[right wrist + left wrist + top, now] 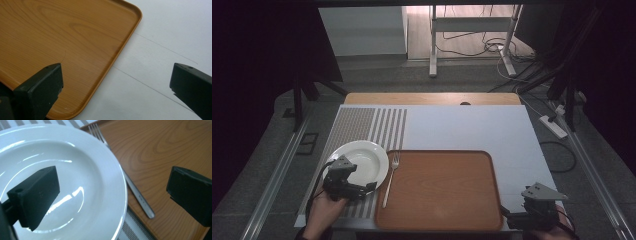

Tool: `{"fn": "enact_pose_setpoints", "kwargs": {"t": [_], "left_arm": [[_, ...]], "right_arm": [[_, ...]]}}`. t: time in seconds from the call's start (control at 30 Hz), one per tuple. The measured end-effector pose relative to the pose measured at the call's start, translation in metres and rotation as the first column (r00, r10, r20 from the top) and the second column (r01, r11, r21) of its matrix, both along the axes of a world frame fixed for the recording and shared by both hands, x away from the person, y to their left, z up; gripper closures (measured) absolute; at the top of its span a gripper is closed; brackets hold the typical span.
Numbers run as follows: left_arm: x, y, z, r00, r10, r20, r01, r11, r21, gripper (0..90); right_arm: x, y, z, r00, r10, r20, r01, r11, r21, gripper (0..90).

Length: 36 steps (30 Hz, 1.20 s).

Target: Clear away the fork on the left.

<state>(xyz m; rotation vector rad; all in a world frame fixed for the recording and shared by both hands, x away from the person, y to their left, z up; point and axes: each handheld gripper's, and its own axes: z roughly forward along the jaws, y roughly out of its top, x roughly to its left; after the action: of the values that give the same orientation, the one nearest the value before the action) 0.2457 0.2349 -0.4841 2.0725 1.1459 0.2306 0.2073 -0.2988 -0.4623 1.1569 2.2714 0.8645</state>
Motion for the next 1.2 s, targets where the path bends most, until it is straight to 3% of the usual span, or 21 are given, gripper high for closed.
{"fn": "enact_pose_setpoints", "kwargs": {"t": [0.87,1.2], "left_arm": [[-0.042,0.04,-0.005,0.9962,0.087,-0.001,-0.087,0.9959,-0.025,0.0],[-0.051,0.046,-0.004,0.9943,0.107,0.0,-0.107,0.9943,-0.002,0.0]], "right_arm": [[0.0,0.0,0.0,0.9999,-0.009,0.005,0.009,1.0,-0.003,0.0],[-0.001,0.001,0.0,0.9999,-0.01,0.01,0.01,0.9999,-0.004,0.0]]}}
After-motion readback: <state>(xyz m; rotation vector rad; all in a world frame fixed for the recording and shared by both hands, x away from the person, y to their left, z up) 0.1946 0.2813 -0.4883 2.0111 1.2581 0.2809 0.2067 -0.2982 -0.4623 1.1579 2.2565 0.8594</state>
